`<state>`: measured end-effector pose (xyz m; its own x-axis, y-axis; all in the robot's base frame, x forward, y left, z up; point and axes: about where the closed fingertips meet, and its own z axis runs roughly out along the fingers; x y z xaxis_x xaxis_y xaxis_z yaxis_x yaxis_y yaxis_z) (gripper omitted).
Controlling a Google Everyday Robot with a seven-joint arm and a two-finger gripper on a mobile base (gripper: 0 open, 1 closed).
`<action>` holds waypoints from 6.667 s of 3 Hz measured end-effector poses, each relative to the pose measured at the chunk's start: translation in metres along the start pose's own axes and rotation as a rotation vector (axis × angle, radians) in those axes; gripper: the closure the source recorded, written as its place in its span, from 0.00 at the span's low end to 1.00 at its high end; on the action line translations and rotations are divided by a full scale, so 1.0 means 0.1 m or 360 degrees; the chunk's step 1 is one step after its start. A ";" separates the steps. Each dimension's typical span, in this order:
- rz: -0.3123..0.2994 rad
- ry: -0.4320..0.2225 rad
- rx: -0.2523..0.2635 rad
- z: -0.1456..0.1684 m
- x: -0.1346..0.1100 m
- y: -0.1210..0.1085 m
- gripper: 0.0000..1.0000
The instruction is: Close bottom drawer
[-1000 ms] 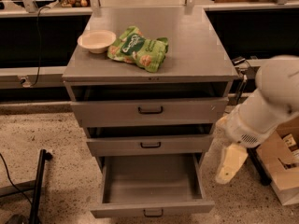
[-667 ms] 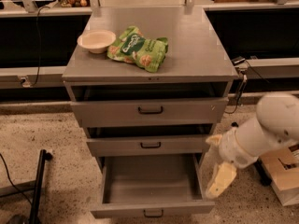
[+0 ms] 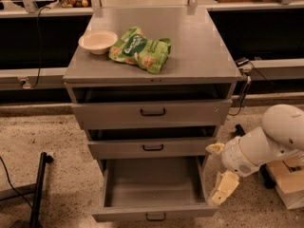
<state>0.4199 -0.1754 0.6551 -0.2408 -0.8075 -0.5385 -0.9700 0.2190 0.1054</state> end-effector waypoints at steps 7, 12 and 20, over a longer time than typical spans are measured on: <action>-0.0051 -0.0246 -0.0148 2.25 0.79 0.05 0.00; 0.0018 -0.0495 0.0269 3.55 1.80 -0.43 0.00; -0.0232 -0.0943 0.0546 4.36 2.36 -0.65 1.00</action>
Offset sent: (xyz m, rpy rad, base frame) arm -0.0191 0.0232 -0.1981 0.0680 -0.0096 0.0640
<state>0.4403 -0.1416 0.1569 0.0441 -0.4287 -0.9024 -0.9023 0.3706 -0.2201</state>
